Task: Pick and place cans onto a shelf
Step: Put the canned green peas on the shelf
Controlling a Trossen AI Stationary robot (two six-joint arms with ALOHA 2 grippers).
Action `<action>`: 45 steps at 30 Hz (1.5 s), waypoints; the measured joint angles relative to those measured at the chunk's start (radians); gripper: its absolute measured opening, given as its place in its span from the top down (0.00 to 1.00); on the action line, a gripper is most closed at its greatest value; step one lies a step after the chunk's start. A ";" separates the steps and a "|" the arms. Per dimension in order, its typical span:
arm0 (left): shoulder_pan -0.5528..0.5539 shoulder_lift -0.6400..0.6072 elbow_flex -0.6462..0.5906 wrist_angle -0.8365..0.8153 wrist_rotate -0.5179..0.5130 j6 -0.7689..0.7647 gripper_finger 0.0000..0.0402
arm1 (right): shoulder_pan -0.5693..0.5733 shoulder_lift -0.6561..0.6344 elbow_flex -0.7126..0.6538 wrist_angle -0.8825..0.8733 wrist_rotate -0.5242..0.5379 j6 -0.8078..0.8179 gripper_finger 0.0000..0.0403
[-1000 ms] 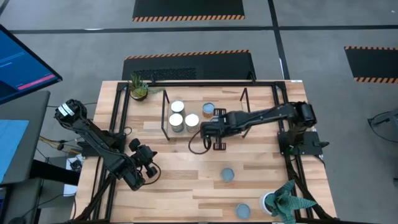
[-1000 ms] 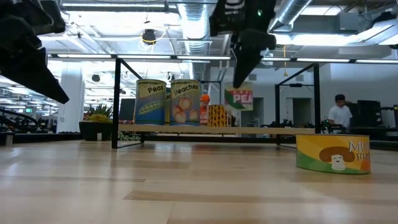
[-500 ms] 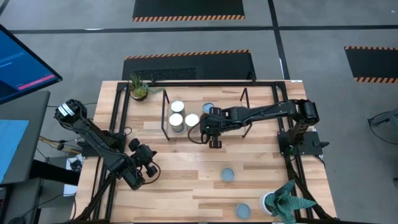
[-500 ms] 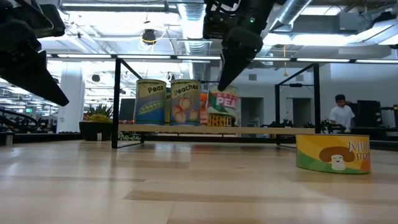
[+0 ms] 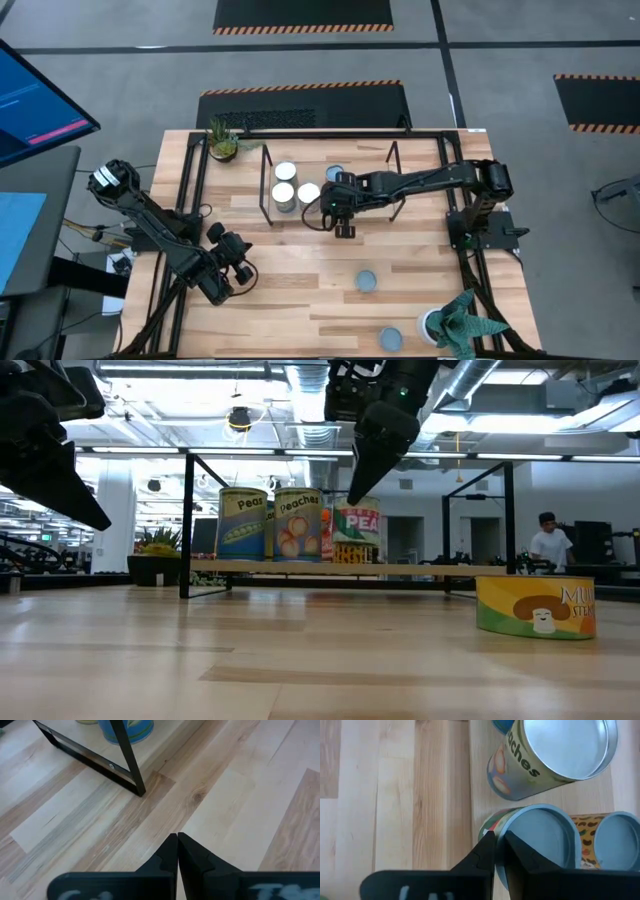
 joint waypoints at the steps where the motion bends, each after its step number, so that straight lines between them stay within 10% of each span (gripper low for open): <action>1: 0.000 0.000 0.000 0.000 0.000 0.000 1.00 | 0.000 0.001 0.000 -0.001 0.000 0.000 0.89; 45: 0.004 0.000 0.000 0.022 0.000 0.016 1.00 | -0.027 0.081 0.002 -0.037 0.045 0.047 0.88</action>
